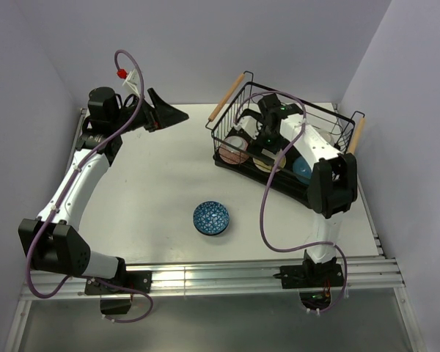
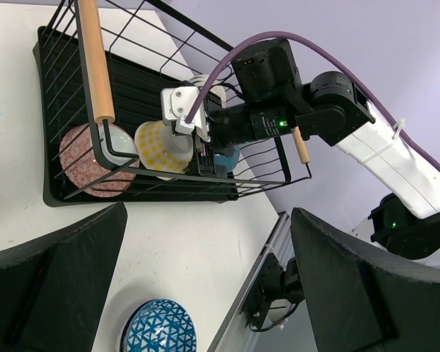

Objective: Load the bowls into the dish rack

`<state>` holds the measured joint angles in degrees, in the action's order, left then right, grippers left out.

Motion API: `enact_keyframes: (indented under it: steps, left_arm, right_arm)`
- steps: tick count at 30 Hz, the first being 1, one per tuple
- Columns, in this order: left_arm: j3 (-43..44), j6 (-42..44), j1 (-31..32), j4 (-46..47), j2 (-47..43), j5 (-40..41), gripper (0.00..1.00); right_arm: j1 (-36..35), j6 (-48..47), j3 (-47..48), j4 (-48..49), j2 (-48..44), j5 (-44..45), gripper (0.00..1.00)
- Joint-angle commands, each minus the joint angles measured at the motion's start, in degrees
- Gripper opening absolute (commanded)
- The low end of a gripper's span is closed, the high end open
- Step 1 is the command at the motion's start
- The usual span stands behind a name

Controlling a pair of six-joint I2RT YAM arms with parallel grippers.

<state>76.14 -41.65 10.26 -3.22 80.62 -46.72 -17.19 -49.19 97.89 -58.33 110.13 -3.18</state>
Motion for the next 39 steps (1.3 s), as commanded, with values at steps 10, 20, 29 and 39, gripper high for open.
enact_keyframes:
  steps: [10,20,29,39]
  left_arm:
    - [1.21,0.08,-0.24,2.78,-0.73,-1.09,0.99]
    - [1.47,2.01,-0.42,0.77,-0.02,1.1,0.99]
    - [2.17,13.22,-2.18,-7.58,1.03,4.17,1.0]
    - [-3.27,33.02,-1.48,-18.21,-0.99,6.81,0.98]
  right_arm:
    - [4.87,6.27,13.89,-7.24,0.17,-13.86,0.74]
    - [10.07,13.68,16.04,-3.64,5.8,-5.8,0.36]
    - [9.9,14.74,8.73,-0.21,6.94,-5.69,0.37]
    - [7.79,13.16,3.72,0.41,4.49,-7.28,0.38]
